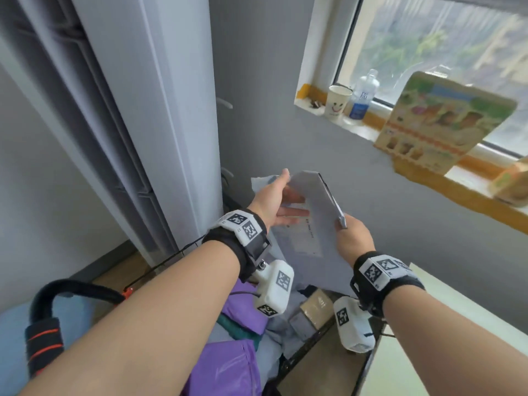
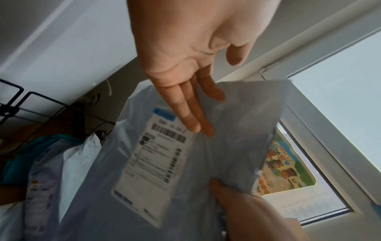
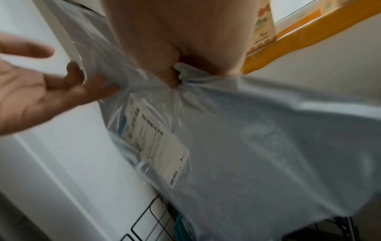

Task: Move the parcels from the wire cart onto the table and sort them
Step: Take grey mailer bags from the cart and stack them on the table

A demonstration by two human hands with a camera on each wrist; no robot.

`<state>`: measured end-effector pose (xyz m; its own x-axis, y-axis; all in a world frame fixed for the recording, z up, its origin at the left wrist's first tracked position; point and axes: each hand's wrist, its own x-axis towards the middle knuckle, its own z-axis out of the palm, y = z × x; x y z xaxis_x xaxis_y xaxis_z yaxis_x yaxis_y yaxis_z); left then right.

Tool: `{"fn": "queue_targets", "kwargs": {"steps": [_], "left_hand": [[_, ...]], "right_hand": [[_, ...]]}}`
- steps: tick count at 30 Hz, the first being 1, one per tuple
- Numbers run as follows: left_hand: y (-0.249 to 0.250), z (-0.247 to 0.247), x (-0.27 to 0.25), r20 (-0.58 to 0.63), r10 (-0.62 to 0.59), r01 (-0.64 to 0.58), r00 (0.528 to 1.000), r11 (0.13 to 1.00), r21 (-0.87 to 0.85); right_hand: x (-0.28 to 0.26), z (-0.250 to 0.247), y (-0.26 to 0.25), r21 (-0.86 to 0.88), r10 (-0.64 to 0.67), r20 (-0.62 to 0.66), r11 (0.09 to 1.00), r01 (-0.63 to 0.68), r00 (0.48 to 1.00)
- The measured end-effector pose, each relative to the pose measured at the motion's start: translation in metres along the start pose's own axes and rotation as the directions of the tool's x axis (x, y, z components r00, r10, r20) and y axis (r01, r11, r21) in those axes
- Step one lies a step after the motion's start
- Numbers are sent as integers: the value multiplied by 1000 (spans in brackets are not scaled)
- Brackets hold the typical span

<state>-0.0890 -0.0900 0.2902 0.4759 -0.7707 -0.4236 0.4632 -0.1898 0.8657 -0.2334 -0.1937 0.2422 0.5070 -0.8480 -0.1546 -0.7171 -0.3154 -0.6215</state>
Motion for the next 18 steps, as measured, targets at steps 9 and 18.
{"fn": "queue_targets", "kwargs": {"steps": [9, 18], "left_hand": [[-6, 13, -15, -191, 168, -88, 967, 925, 369], [-4, 136, -59, 91, 210, -228, 973, 856, 465]], "right_hand": [[-33, -85, 14, 391, 150, -263, 920, -37, 953], [-89, -179, 69, 584, 235, -355, 812, 19, 905]]}}
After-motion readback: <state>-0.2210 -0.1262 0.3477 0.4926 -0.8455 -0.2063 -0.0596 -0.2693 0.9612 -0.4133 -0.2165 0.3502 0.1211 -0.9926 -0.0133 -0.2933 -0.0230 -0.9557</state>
